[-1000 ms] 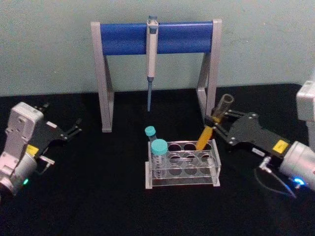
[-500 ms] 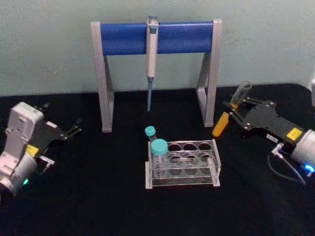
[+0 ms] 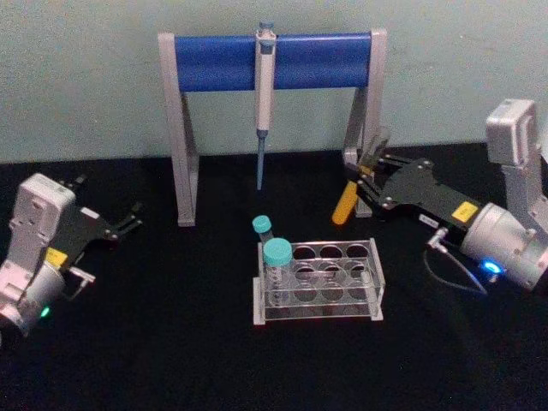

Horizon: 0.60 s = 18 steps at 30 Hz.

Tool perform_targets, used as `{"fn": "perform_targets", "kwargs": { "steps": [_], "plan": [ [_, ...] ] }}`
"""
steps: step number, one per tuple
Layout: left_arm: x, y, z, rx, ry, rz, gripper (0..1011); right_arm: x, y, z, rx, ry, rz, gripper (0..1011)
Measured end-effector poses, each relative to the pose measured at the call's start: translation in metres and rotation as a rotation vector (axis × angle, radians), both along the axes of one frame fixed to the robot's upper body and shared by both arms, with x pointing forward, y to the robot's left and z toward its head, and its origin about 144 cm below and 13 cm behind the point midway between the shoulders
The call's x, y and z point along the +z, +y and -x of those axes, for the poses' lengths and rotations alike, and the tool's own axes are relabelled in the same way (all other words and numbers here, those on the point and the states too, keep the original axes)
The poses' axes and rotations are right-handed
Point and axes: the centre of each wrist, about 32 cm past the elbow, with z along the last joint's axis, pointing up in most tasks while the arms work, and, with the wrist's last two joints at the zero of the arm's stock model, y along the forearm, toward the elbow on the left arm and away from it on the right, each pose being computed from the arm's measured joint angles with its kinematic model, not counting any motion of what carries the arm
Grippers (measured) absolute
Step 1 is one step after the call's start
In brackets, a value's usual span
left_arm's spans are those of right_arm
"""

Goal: Pick up the test tube from the test tube rack, shake it, then place it back into the test tube rack.

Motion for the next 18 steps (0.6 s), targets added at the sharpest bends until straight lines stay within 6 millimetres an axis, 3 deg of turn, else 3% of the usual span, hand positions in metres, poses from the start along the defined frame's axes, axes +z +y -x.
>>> {"fn": "perform_targets", "kwargs": {
  "steps": [8,18],
  "plan": [
    [0.000,0.000,0.000,0.000,0.000,0.000,1001,-0.003,0.016,-0.003,0.046,0.010,0.000,229],
    [0.000,0.000,0.000,0.000,0.000,0.000,1001,-0.003,0.023,0.018,0.091,0.025,-0.012,229]
  ]
}}
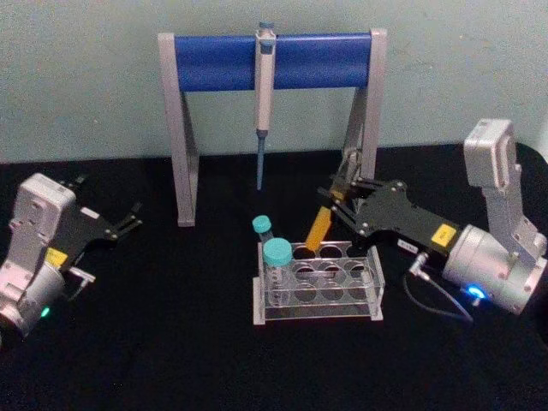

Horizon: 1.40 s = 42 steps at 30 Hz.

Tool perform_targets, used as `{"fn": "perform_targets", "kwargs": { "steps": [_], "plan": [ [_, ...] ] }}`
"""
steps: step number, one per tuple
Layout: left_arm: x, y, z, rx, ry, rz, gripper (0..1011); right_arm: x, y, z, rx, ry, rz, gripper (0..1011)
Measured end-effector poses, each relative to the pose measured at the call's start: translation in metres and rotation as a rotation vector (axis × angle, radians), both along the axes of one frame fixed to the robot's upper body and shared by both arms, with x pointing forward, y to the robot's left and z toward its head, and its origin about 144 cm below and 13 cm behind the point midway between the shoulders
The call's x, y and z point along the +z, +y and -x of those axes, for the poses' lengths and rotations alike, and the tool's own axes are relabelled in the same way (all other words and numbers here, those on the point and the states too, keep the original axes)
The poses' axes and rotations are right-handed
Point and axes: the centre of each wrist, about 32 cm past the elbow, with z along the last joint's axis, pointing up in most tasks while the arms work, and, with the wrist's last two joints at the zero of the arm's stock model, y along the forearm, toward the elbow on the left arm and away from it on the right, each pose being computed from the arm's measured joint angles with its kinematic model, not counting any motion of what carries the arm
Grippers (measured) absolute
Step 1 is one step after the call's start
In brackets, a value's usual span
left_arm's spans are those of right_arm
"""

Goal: Pick up the test tube from the test tube rack, shake it, then place it back into the test tube rack.

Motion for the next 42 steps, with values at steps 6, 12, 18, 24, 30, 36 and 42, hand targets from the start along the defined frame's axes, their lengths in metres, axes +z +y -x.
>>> {"fn": "perform_targets", "kwargs": {
  "steps": [6,12,18,24,30,36,42],
  "plan": [
    [0.000,0.000,0.000,0.000,0.000,0.000,1001,-0.003,-0.007,0.014,-0.008,0.013,0.003,229],
    [0.000,0.000,0.000,0.000,0.000,0.000,1001,-0.004,-0.020,0.028,-0.048,0.011,0.019,229],
    [0.000,0.000,0.000,0.000,0.000,0.000,1002,-0.001,-0.029,0.030,-0.082,-0.005,0.032,229],
    [0.000,0.000,0.000,0.000,0.000,0.000,1001,0.005,-0.035,0.022,-0.110,-0.028,0.047,229],
    [0.000,0.000,0.000,0.000,0.000,0.000,1001,0.009,-0.034,0.006,-0.119,-0.038,0.057,229],
    [0.000,0.000,0.000,0.000,0.000,0.000,1001,0.009,-0.026,-0.008,-0.100,-0.033,0.052,229],
    [0.000,0.000,0.000,0.000,0.000,0.000,1001,0.007,-0.015,-0.014,-0.066,-0.031,0.051,229]
  ]
}}
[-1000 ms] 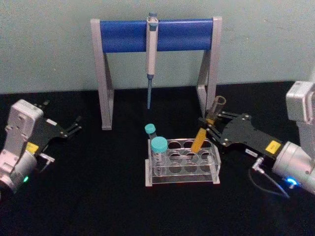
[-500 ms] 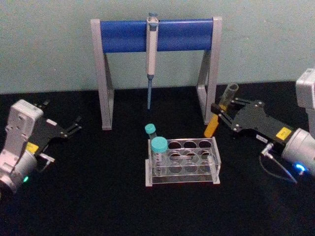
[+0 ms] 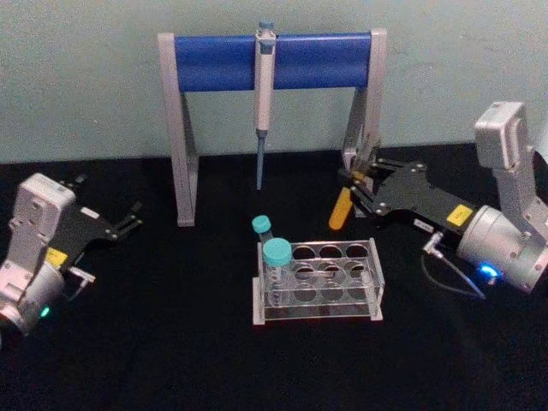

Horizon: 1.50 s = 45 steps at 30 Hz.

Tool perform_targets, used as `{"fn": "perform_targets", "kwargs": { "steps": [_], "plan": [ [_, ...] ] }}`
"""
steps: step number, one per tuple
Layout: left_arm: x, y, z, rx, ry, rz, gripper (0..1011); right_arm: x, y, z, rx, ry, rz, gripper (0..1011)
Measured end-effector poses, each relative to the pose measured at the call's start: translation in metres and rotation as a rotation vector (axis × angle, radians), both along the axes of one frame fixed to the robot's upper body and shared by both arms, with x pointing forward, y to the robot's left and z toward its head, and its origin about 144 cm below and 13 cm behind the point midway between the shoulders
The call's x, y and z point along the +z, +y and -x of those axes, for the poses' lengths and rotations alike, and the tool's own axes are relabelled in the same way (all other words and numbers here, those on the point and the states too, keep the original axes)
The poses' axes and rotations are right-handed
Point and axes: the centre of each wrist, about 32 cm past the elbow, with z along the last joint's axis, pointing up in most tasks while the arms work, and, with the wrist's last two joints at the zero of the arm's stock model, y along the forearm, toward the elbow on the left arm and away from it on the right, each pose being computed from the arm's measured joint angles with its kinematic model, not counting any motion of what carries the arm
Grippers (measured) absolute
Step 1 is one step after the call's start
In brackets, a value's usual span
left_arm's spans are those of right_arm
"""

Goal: Pick up the test tube from the test tube rack, shake it, then place it back into the test tube rack.

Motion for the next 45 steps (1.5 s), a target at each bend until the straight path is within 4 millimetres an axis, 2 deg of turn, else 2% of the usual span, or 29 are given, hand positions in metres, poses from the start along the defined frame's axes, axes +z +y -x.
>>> {"fn": "perform_targets", "kwargs": {
  "steps": [8,16,45],
  "plan": [
    [0.000,0.000,0.000,0.000,0.000,0.000,1001,-0.001,0.007,0.003,0.031,0.004,0.007,229],
    [0.000,0.000,0.000,0.000,0.000,0.000,1001,0.000,0.005,0.018,0.032,0.004,0.008,229],
    [0.000,0.000,0.000,0.000,0.000,0.000,1002,-0.001,0.005,0.015,0.031,0.004,0.004,229]
  ]
}}
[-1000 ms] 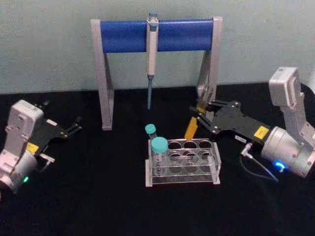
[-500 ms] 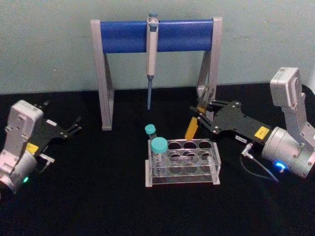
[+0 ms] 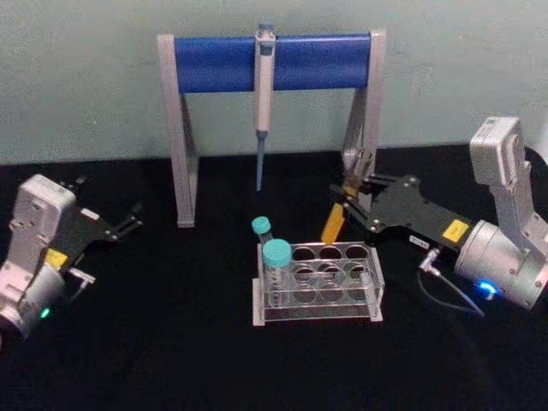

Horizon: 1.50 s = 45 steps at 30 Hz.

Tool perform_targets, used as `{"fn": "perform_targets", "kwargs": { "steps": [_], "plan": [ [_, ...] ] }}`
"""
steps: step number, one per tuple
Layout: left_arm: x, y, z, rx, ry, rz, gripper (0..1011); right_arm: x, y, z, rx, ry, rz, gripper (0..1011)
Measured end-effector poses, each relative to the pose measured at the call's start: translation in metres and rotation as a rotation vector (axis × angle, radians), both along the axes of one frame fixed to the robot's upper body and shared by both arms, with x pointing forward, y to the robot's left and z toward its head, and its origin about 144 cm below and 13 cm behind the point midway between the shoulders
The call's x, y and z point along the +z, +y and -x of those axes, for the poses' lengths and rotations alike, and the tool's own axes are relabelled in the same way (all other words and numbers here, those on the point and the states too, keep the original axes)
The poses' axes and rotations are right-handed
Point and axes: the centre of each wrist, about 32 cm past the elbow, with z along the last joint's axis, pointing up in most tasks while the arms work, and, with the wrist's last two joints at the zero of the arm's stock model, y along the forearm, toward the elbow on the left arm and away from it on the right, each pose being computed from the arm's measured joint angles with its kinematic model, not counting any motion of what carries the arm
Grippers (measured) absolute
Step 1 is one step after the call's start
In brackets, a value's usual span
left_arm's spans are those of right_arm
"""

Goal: Pick up the test tube from the test tube rack, shake it, then place it back into the test tube rack.

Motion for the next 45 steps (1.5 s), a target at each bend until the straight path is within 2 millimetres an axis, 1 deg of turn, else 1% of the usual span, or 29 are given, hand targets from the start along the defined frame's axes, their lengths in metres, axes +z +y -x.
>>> {"fn": "perform_targets", "kwargs": {
  "steps": [28,45],
  "plan": [
    [0.000,0.000,0.000,0.000,0.000,0.000,1001,0.000,-0.001,0.000,0.001,0.001,0.000,229],
    [0.000,0.000,0.000,0.000,0.000,0.000,1002,-0.001,-0.020,0.007,-0.029,0.013,0.013,229]
  ]
}}
